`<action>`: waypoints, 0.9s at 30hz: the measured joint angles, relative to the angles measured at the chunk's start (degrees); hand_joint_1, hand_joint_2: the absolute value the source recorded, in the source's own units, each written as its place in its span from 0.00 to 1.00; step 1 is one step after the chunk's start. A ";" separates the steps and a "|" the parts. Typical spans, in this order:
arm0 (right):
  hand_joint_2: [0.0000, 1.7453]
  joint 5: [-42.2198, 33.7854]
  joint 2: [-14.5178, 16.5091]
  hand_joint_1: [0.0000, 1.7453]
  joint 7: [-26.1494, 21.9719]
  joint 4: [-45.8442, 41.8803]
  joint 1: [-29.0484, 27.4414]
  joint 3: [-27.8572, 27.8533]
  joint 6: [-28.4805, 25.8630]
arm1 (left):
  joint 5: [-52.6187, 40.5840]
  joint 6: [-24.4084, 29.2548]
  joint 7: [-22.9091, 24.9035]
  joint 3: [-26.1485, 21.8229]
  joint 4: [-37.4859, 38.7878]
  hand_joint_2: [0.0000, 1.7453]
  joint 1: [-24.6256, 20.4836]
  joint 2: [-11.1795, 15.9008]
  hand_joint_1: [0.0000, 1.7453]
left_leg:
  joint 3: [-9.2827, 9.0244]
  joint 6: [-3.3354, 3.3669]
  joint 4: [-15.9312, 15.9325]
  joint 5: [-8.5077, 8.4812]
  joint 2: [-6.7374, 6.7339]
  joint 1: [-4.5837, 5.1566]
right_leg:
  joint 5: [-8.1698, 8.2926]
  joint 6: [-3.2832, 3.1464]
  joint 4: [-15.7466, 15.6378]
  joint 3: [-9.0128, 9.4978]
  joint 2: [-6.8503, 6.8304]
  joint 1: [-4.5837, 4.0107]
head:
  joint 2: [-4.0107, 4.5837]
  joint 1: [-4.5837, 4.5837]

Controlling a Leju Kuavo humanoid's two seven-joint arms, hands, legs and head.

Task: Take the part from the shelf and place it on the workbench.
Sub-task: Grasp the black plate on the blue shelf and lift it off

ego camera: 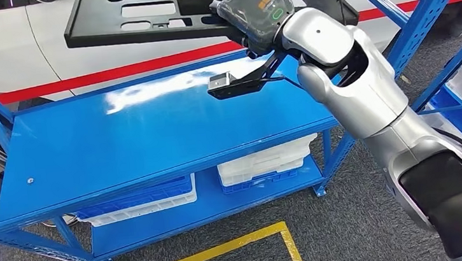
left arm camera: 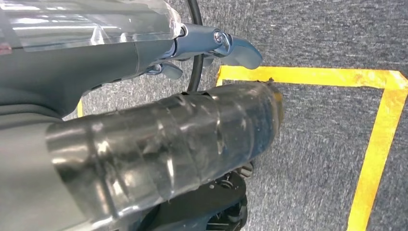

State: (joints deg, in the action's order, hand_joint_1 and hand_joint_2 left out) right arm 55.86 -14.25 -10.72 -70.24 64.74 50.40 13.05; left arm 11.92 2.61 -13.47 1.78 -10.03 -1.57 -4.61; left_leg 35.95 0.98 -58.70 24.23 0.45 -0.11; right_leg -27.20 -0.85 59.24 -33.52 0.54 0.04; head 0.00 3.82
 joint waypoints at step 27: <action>1.00 -4.47 -3.00 1.00 0.67 -1.33 -0.76 6.43 -3.10 | -1.90 1.99 1.46 -1.16 0.00 1.00 -0.14 0.52 0.00 | 0.09 0.69 -0.34 0.27 0.04 0.20 | 0.09 0.42 -0.29 0.08 0.02 0.31 | 0.00 -0.01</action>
State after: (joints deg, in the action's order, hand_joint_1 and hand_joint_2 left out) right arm 51.39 -17.25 -10.05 -71.57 63.98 56.83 9.95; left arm 10.02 4.60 -12.01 0.61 -10.03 -1.71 -4.09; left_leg 36.04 1.67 -59.04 24.50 0.50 0.08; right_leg -27.11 -0.44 58.95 -33.44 0.56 0.35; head 0.00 3.82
